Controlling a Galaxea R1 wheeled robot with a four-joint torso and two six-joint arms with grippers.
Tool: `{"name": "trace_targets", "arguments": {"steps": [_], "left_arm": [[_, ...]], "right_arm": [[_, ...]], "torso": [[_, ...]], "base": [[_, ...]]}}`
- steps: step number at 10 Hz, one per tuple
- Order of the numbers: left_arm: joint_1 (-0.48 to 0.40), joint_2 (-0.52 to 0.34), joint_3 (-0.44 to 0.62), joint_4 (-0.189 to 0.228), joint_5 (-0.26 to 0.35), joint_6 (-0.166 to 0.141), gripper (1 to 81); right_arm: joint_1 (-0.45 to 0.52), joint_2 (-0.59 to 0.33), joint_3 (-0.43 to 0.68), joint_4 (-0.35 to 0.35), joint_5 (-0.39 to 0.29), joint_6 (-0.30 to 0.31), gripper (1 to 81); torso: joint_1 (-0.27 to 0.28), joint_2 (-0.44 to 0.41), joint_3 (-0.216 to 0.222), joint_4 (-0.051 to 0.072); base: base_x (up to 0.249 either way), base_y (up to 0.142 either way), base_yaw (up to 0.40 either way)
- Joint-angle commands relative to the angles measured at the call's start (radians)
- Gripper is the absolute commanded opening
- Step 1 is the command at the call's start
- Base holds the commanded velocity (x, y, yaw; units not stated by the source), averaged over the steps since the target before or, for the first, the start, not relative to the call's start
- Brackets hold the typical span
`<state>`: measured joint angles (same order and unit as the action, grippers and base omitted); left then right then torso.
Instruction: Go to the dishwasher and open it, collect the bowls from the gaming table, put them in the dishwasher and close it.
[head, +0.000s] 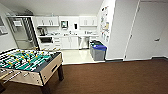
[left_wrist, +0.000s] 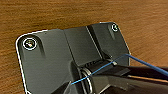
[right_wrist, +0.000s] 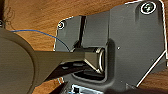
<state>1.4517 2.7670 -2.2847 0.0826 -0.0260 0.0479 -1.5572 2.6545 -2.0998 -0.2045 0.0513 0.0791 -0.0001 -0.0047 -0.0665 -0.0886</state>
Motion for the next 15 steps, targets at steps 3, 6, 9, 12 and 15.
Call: {"name": "trace_targets", "arguments": {"steps": [3, 6, 9, 12, 15], "left_arm": [[-0.064, -0.018, 0.016, 0.013, 0.043, 0.0, 81.1], [-0.063, -0.018, 0.016, 0.013, 0.041, 0.0, 81.1], [-0.063, -0.016, 0.016, 0.013, 0.041, 0.0, 81.1], [-0.063, -0.012, 0.016, 0.013, 0.041, 0.0, 81.1], [-0.063, -0.013, 0.016, 0.013, 0.041, 0.0, 81.1]], "right_arm": [[0.05, -0.02, 0.018, 0.013, -0.033, -0.001, 81.1], [0.05, -0.023, 0.024, -0.001, -0.042, -0.004, 81.1], [0.047, -0.023, 0.024, -0.007, -0.037, -0.006, 81.1], [0.045, -0.022, 0.021, -0.007, -0.033, -0.002, 81.1], [0.045, -0.022, 0.02, -0.003, -0.03, -0.001, 81.1]], "torso": [[0.001, 0.001, 0.0, 0.0], [0.001, 0.001, 0.0, 0.0], [0.001, 0.001, 0.0, 0.0], [0.002, 0.001, 0.0, 0.0], [0.002, 0.001, 0.0, 0.0]], "base": [[0.133, 0.0, 0.0], [0.175, 0.0, 0.0], [0.2, 0.0, 0.0], [0.209, 0.0, 0.0], [0.212, 0.0, 0.0]]}}
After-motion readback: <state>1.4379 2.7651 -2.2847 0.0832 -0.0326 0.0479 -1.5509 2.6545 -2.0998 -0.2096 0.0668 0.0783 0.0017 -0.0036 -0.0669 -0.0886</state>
